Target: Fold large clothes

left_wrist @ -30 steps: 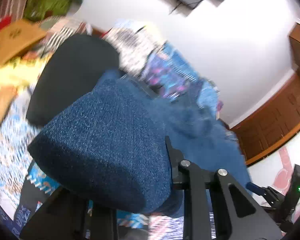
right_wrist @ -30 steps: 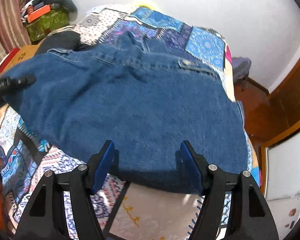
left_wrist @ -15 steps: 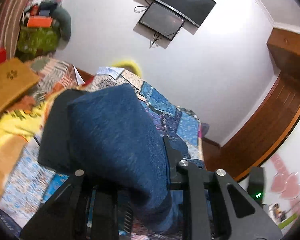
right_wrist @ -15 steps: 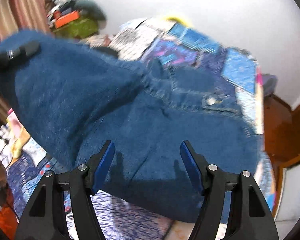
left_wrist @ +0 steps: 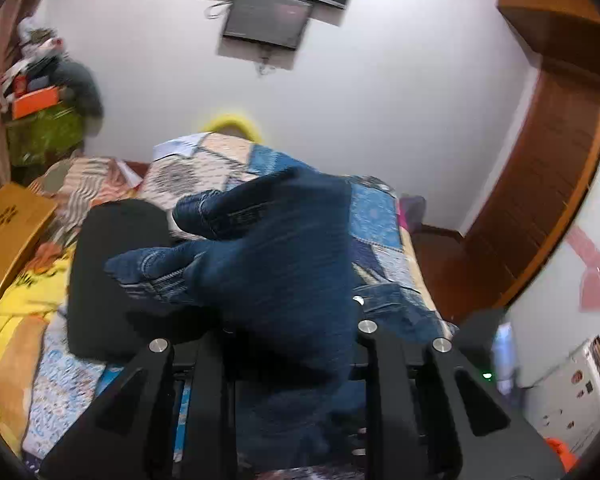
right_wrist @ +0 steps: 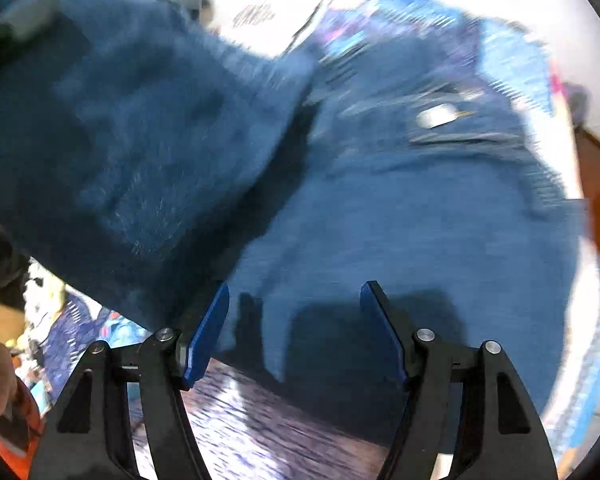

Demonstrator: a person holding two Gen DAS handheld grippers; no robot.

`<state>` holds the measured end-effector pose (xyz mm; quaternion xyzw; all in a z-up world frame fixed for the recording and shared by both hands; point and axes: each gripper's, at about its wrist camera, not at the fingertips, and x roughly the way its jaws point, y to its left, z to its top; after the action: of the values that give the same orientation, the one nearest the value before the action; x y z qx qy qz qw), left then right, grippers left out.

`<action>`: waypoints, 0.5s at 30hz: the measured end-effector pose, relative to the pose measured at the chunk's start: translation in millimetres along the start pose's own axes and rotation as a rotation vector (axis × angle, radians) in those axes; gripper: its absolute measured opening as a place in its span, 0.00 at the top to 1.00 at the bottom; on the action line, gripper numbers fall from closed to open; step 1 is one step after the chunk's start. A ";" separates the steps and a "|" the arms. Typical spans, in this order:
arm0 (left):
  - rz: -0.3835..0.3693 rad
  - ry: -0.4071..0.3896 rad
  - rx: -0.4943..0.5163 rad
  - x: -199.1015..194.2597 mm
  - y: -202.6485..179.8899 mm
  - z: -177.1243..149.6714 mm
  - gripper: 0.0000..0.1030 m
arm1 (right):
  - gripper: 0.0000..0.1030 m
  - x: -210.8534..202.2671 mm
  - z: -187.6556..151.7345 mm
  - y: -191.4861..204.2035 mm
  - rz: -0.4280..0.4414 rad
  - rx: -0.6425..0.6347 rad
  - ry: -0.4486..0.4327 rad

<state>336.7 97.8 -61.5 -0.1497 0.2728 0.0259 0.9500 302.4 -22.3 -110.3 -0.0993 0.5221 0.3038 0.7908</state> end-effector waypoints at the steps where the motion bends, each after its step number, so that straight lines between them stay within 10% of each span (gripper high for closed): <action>1: -0.014 0.005 0.016 3.7 -11.3 0.5 0.79 | 0.37 -11.8 -3.3 -8.2 -0.023 0.004 -0.027; 7: -0.109 0.084 0.158 38.4 -92.1 -20.8 0.79 | 0.37 -79.0 -39.1 -70.8 -0.157 0.090 -0.155; 15: -0.258 0.442 0.251 107.7 -140.4 -108.4 0.76 | 0.37 -111.2 -87.3 -129.9 -0.266 0.228 -0.153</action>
<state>391.2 -72.0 -167.7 -0.0662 0.4530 -0.1626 0.8741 281.4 -208.9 -70.6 -0.0541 0.4738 0.1421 0.8674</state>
